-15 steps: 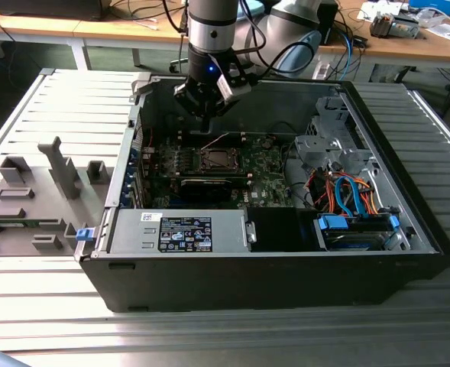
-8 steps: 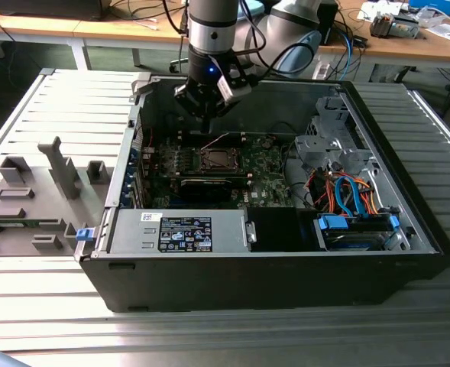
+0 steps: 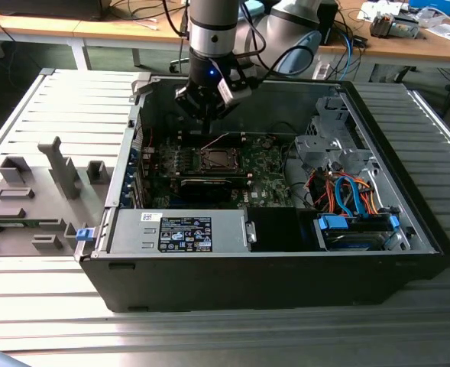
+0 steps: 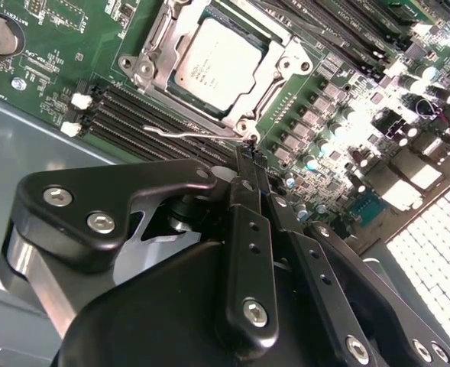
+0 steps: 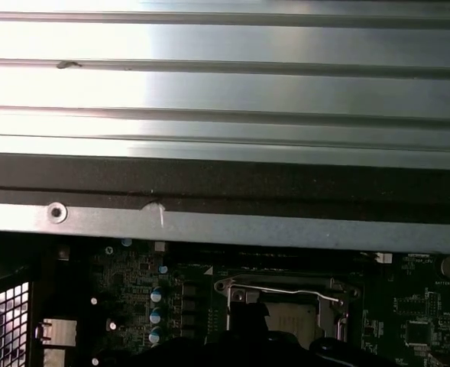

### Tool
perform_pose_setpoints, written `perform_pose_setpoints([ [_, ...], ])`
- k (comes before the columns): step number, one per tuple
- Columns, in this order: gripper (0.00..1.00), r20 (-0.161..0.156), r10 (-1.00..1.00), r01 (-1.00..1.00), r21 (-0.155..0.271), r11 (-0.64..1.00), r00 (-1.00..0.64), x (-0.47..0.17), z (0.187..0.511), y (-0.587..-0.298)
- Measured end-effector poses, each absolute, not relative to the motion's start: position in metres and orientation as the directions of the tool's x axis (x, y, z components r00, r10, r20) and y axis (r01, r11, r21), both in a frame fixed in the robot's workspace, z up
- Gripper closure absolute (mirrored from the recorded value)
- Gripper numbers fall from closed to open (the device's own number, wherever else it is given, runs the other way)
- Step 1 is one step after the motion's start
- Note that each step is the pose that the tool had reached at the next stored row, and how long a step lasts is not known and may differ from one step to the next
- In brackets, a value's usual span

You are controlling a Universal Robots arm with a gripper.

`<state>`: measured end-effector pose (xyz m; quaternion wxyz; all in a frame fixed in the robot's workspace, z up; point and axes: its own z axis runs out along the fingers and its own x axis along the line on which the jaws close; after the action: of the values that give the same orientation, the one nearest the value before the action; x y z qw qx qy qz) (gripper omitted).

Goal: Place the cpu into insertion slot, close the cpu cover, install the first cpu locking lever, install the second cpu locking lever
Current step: 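Install the first cpu locking lever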

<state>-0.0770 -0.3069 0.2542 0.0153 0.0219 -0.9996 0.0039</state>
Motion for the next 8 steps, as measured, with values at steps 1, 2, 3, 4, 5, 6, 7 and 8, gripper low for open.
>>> perform_pose_setpoints([
  [1, 0.89, 0.031, -0.044, -0.044, -0.007, 0.999, -0.999, -0.077, 0.2525, -0.3069],
  [2, 0.89, 0.031, -0.044, -0.044, -0.007, 0.999, -0.999, -0.077, 0.2513, -0.3069],
  [3, 0.89, 0.031, -0.044, -0.044, -0.007, 0.999, -0.999, -0.077, 0.2504, -0.3069],
  [4, 0.89, 0.031, -0.044, -0.044, -0.007, 0.999, -0.999, -0.077, 0.2495, -0.3069],
  [5, 0.89, 0.031, -0.044, -0.044, -0.007, 0.999, -0.999, -0.077, 0.249, -0.3069],
  [6, 0.89, 0.031, -0.044, -0.044, -0.007, 0.999, -0.999, -0.077, 0.2485, -0.307],
  [7, 0.89, 0.031, -0.044, -0.044, -0.007, 0.999, -0.999, -0.077, 0.2478, -0.307],
  [8, 0.89, 0.031, -0.044, -0.044, -0.007, 0.999, -0.999, -0.077, 0.2471, -0.307],
])
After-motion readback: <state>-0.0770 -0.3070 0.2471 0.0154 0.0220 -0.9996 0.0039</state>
